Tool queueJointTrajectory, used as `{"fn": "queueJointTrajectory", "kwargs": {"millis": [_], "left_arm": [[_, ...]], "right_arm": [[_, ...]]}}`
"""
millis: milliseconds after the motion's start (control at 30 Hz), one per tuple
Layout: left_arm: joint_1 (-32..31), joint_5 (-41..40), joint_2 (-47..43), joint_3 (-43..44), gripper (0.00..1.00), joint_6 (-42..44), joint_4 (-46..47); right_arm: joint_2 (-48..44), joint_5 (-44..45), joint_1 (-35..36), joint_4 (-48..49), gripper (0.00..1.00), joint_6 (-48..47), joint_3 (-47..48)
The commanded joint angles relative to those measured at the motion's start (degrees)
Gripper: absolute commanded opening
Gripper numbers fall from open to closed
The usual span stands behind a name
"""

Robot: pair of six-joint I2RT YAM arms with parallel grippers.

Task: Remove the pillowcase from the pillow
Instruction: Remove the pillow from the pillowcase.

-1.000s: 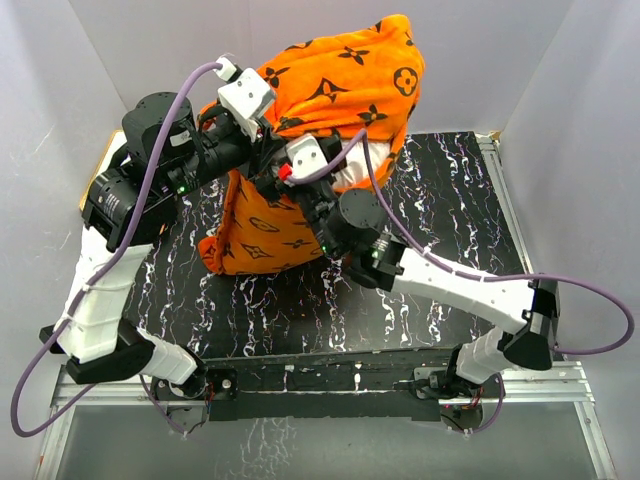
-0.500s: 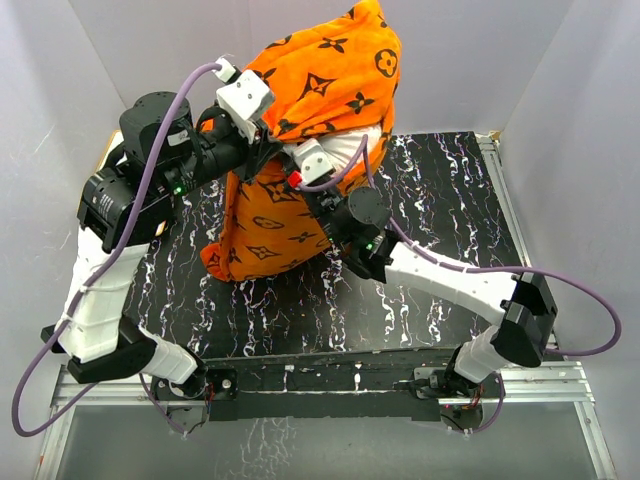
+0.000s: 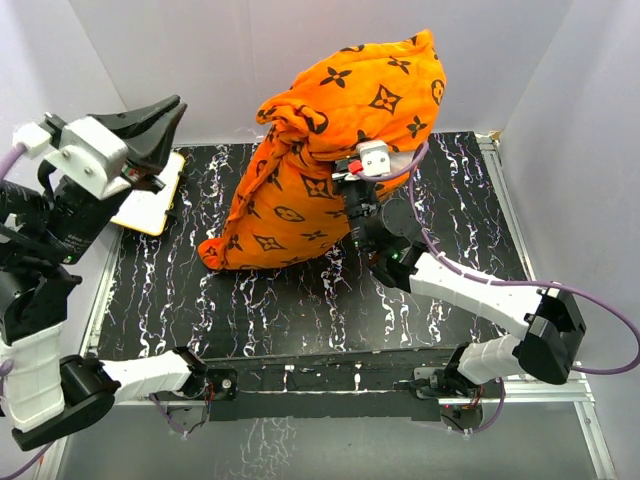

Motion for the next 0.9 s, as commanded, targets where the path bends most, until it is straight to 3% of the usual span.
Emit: {"fn": "queueJointTrajectory", "kwargs": {"millis": [0,33,67,167,400,700,867], "left_arm": [[-0.15,8.36,1.73,-6.02,0.3,5.13,-8.08],[-0.15,10.07,0.78,-9.1,0.46,5.88,-8.37],[-0.17,11.65,0.03,-11.88,0.54,6.97,-8.57],[-0.15,15.6,-1.73,-18.93,0.62,11.11,-8.47],[-0.19,15.03,-7.07,-33.69,0.65,20.68,4.11],[-0.16,9.65,-13.18,-46.89,0.63,26.46,26.67],[-0.21,10.44,-13.68,-44.03,0.6,25.01,23.34]], "right_arm": [[1.07,-6.93,2.49,-12.47,0.08,10.58,3.04],[1.3,-9.99,2.59,-15.27,0.08,13.77,5.58],[1.81,-12.23,2.86,-17.33,0.08,16.13,7.84],[2.5,-18.23,3.71,-20.21,0.08,21.56,13.19],[3.9,-22.5,5.76,-23.22,0.08,25.17,19.44],[5.14,-23.35,8.13,-22.82,0.08,26.01,18.75],[4.7,-22.9,8.12,-22.63,0.08,26.09,17.65]]}}
